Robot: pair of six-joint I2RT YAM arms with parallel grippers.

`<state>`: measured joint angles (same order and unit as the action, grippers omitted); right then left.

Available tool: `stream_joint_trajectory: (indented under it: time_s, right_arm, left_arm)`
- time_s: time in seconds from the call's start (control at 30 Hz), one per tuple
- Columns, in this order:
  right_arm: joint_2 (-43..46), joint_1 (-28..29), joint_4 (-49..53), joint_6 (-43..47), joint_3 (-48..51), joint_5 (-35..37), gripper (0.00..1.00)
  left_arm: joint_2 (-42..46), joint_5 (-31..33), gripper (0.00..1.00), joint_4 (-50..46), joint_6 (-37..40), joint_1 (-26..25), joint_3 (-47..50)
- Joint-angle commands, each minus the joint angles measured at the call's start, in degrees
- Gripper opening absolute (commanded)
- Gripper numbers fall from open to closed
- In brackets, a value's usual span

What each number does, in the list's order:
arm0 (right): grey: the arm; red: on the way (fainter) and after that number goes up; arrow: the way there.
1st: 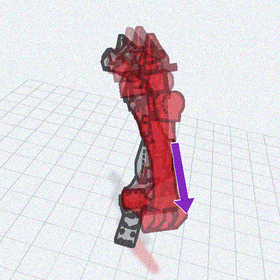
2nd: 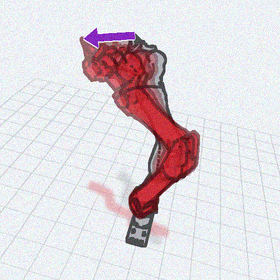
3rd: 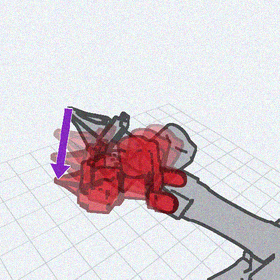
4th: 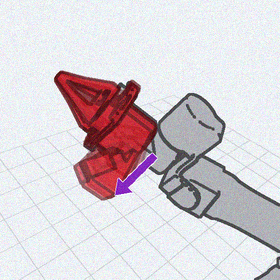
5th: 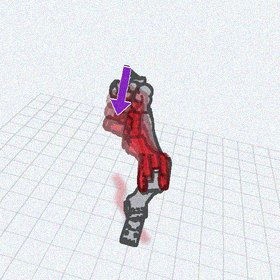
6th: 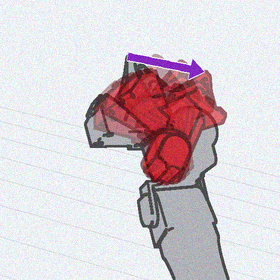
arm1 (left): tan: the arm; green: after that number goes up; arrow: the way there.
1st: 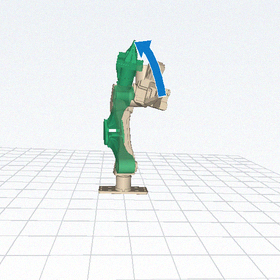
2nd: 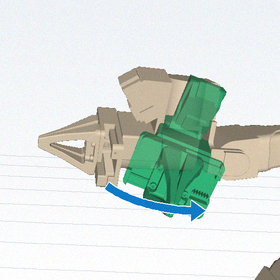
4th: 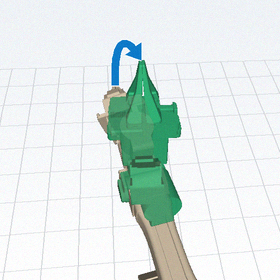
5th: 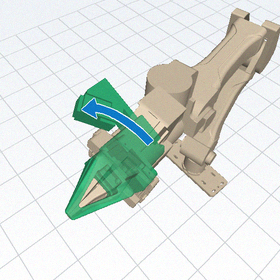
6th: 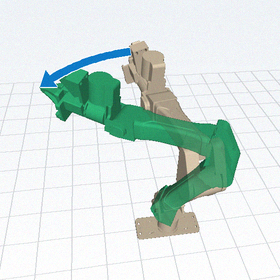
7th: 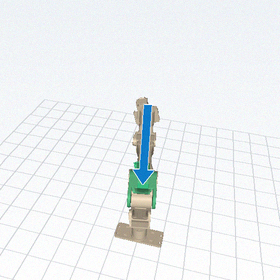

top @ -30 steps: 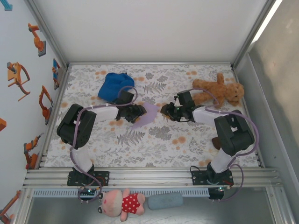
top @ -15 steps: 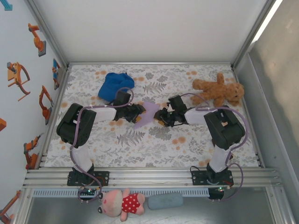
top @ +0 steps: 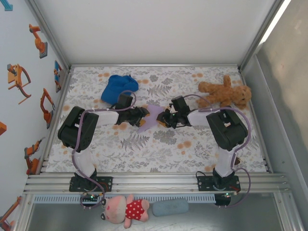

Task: Fold a paper plane with a square sheet of paper (pick it up from the middle)
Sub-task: Move the paper to the center of the table, then fold the wing for the fifth time at the center of the table.

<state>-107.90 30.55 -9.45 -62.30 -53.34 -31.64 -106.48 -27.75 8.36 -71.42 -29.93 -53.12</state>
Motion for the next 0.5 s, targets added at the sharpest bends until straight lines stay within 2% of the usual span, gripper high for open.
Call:
stream_joint_trajectory:
  time_s: [0.0, 0.33, 0.47]
  right_arm:
    - [-0.5, 0.4, -4.8, -2.4, -0.5, -1.7, 0.26]
    - [-1.7, 0.3, -9.2, -5.8, 0.2, -2.5, 0.18]
    - [-1.9, 0.3, -7.6, -5.6, -0.4, -2.2, 0.09]
  left_arm:
    - [-2.5, 0.3, 0.50, -1.6, -0.4, 0.1, 1.7]
    - [-1.1, 0.2, 0.51, -1.7, 1.2, 0.2, 1.4]
    - [0.7, 0.5, 0.53, -1.9, 3.2, -0.2, 0.9]
